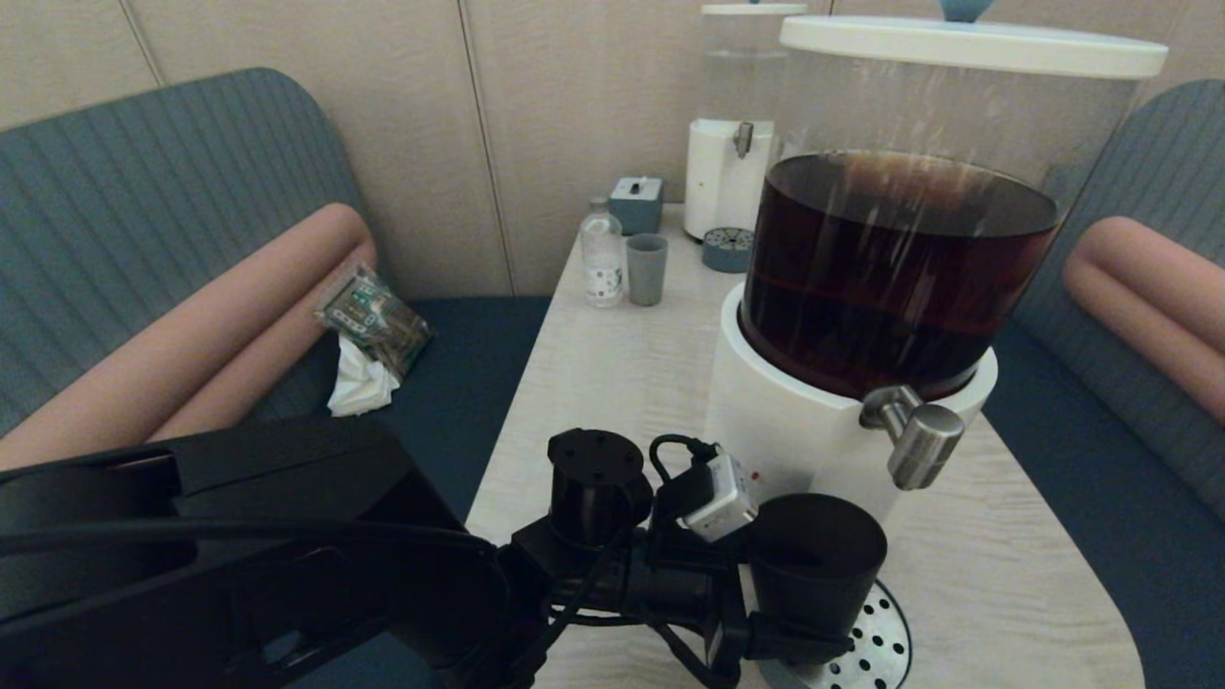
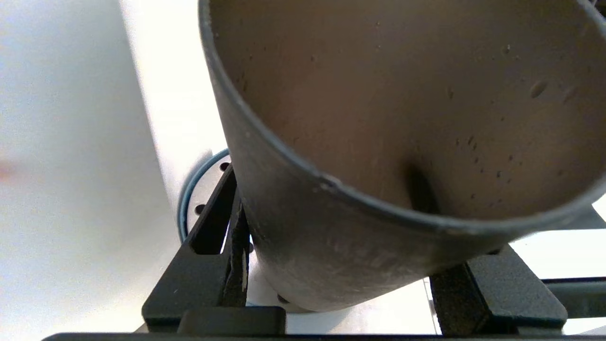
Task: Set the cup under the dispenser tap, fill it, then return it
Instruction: Place it under the water dispenser
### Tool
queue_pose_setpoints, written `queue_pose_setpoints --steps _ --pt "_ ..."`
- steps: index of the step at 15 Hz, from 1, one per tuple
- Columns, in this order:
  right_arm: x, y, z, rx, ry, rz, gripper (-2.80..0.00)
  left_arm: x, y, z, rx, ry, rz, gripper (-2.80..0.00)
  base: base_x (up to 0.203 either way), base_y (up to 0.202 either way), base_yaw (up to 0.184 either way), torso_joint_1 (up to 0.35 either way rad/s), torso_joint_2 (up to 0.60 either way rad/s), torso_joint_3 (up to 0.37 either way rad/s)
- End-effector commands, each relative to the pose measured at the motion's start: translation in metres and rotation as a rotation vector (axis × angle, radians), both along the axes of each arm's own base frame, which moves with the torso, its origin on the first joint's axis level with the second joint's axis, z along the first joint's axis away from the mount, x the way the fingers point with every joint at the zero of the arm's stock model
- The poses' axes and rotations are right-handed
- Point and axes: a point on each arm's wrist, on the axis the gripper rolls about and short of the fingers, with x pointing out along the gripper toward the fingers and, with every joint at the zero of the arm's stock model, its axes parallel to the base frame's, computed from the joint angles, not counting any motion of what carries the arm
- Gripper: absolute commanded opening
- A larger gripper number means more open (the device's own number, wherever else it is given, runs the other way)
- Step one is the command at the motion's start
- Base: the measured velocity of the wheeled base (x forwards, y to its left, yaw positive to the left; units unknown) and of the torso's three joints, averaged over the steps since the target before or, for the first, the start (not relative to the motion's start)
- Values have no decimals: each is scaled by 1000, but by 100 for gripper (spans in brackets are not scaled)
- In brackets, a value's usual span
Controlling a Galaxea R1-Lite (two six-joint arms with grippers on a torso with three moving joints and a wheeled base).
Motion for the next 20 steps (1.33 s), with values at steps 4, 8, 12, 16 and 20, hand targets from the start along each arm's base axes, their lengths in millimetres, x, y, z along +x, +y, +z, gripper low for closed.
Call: queue_pose_setpoints --steps 4,8,12,16,20 --pt "0 0 -2 -2 4 0 -280 6 -12 -8 -7 2 -14 -280 0 0 0 0 0 0" --pt "0 0 -2 -2 4 0 -280 14 -21 -9 -18 -9 -16 -280 0 0 0 0 0 0" --pt "0 0 -2 -2 4 2 -280 18 -26 -16 -15 -6 -17 -280 0 0 0 0 0 0" --pt "0 0 -2 -2 4 2 -280 22 -30 -19 -18 -9 -16 -280 0 0 0 0 0 0" --pt "0 0 -2 -2 4 0 -280 24 -32 -19 -22 -12 -16 -280 0 0 0 0 0 0"
